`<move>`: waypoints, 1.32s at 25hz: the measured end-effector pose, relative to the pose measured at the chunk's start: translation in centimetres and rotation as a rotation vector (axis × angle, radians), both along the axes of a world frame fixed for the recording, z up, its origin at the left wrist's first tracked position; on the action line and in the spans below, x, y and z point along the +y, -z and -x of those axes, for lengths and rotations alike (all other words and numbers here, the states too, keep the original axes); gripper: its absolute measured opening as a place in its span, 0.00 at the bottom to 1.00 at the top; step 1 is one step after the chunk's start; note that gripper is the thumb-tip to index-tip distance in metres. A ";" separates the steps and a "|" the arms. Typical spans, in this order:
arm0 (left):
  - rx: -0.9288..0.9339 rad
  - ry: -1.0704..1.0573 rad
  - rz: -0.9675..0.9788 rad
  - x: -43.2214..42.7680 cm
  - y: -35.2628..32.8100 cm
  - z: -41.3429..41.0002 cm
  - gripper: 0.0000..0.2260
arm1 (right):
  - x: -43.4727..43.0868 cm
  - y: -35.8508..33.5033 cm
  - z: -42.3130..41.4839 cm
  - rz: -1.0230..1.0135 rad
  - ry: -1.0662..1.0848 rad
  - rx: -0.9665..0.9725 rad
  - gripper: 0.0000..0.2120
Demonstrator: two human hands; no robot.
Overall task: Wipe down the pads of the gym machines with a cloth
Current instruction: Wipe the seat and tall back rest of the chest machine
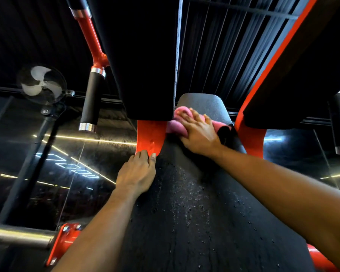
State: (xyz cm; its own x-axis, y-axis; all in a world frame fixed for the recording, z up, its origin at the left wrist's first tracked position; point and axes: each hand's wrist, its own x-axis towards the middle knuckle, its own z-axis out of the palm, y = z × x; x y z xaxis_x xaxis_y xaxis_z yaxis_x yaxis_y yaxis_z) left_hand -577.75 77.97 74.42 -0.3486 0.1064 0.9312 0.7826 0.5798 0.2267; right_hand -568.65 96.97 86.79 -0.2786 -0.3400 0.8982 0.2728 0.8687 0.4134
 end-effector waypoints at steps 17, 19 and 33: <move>-0.023 0.036 -0.017 -0.1 0.0 -1.0 0.16 | 5.0 -0.2 -1.0 0.438 -0.066 0.426 0.28; -0.067 0.051 -0.001 -0.3 -0.1 -1.2 0.16 | 5.4 4.4 -2.1 0.421 -0.062 0.418 0.28; 0.003 -0.043 0.049 0.1 0.2 0.3 0.16 | 1.7 -7.8 -1.4 0.616 -0.062 0.371 0.23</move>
